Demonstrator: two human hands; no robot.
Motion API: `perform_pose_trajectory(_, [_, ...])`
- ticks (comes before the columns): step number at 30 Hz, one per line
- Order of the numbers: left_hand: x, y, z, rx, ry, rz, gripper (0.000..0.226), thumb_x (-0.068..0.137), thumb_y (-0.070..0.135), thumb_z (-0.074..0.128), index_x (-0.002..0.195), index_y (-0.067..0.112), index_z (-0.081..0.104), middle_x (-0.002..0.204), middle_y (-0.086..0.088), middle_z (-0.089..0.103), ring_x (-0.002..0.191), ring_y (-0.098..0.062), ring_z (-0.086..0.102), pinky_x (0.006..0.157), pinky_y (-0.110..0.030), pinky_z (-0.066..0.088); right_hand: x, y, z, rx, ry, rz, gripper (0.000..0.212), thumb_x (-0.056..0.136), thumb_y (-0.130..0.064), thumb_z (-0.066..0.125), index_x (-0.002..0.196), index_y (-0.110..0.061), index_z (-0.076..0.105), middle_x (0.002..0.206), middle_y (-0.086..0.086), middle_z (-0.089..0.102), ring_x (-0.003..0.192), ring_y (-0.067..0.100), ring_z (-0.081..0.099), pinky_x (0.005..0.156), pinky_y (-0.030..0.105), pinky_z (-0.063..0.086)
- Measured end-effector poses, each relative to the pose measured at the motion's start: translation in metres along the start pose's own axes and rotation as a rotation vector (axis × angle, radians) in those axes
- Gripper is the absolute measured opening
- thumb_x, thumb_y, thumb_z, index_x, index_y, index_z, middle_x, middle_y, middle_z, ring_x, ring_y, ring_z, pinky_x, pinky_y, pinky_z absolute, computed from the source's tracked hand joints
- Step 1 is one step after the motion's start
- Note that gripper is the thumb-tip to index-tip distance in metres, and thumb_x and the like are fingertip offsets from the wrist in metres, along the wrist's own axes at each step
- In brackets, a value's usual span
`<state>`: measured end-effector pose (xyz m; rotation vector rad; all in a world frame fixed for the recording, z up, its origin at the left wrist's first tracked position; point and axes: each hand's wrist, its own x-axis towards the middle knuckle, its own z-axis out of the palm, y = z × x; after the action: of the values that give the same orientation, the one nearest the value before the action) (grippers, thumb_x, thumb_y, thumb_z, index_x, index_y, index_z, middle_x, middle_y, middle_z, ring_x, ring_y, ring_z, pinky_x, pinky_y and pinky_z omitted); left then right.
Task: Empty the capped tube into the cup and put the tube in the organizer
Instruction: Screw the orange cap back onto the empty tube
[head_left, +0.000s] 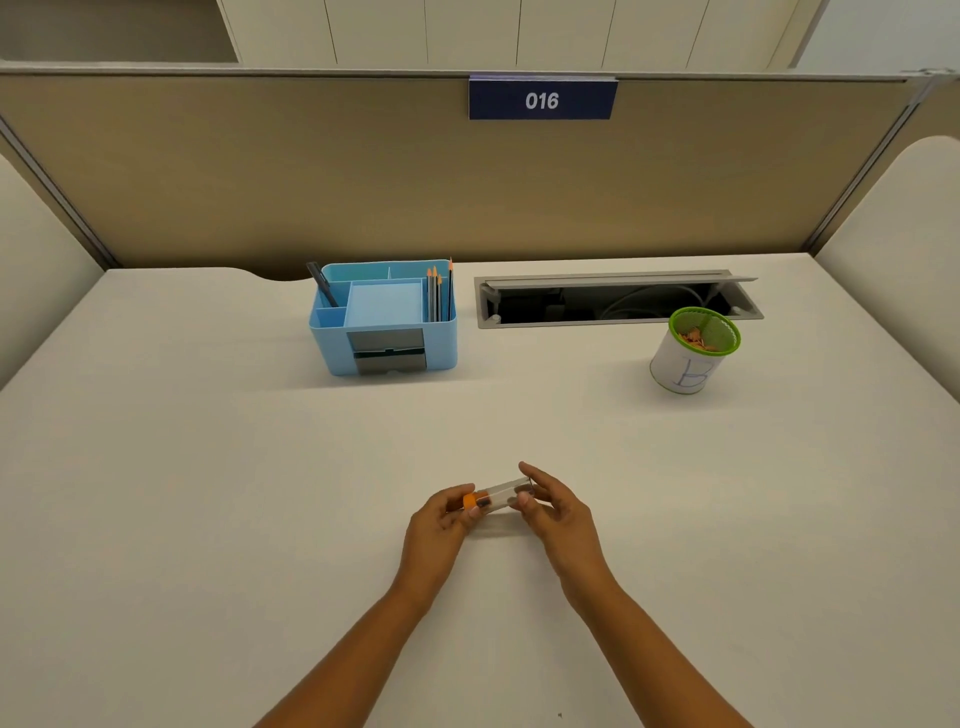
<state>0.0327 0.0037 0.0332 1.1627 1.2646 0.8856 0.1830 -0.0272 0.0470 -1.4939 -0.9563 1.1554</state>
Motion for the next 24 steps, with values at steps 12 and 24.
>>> perform_pose_trajectory(12, [0.003, -0.001, -0.005, -0.018, -0.054, 0.014, 0.019, 0.080, 0.008, 0.065, 0.097, 0.016, 0.065, 0.096, 0.004, 0.067, 0.085, -0.001, 0.063, 0.068, -0.006, 0.047, 0.002, 0.018, -0.005, 0.049, 0.051, 0.068, 0.023, 0.084, -0.022, 0.065, 0.107, -0.022, 0.066, 0.076, 0.002, 0.068, 0.069, 0.010, 0.066, 0.070, 0.028, 0.056])
perform_pose_trajectory(24, [0.009, -0.003, -0.006, -0.049, -0.033, -0.075, 0.021, 0.088, 0.022, 0.055, 0.086, 0.005, 0.067, 0.072, -0.007, 0.067, 0.056, -0.012, 0.062, 0.058, -0.027, 0.058, -0.001, 0.023, -0.009, 0.008, -0.042, 0.016, 0.026, 0.077, -0.010, 0.072, 0.097, -0.026, 0.069, 0.104, -0.003, 0.071, 0.084, 0.016, 0.069, 0.079, 0.026, 0.056])
